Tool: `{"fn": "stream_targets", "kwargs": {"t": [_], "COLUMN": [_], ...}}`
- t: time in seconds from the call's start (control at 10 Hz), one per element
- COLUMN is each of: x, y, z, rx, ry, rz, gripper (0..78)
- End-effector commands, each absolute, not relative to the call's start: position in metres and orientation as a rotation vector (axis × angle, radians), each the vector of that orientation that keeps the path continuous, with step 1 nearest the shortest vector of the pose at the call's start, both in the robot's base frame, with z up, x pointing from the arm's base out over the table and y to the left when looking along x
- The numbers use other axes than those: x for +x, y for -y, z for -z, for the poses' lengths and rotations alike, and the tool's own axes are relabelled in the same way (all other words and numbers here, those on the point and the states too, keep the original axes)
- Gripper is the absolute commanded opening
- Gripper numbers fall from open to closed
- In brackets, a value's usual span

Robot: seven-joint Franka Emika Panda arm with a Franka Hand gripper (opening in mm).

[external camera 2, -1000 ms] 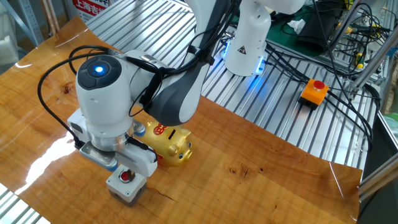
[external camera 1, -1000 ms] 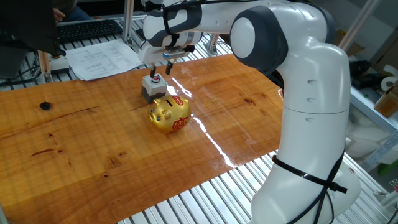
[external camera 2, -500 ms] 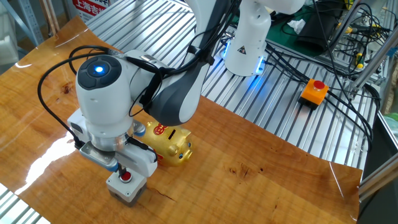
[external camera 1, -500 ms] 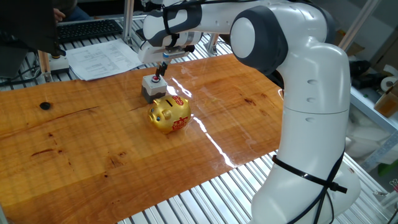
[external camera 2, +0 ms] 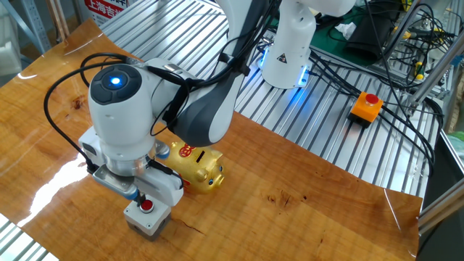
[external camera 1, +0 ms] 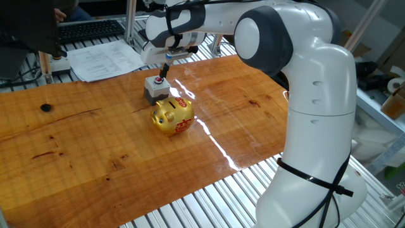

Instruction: Drop coins into a piggy bank

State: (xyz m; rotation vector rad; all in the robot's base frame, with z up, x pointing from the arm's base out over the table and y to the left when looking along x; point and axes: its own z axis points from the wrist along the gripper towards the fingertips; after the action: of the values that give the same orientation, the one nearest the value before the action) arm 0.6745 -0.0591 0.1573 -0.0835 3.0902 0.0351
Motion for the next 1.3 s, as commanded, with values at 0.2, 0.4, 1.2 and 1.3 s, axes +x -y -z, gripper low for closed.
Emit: {"fn": "stream_targets", "kwargs": {"t": [0.2, 0.4, 1.2, 1.3], "x": [0.665, 0.665, 0.662, 0.661], "y": [0.039, 0.04, 0.045, 0.045], "z": [-0.14, -0.146, -0.171, -0.173], "rx": [-0.01, -0.004, -0.008, -0.01], "ry": [-3.067, -3.072, -3.125, -3.128], "rz": [-0.057, -0.044, -0.01, -0.007], "gripper": [1.1, 1.1, 1.1, 1.1]}}
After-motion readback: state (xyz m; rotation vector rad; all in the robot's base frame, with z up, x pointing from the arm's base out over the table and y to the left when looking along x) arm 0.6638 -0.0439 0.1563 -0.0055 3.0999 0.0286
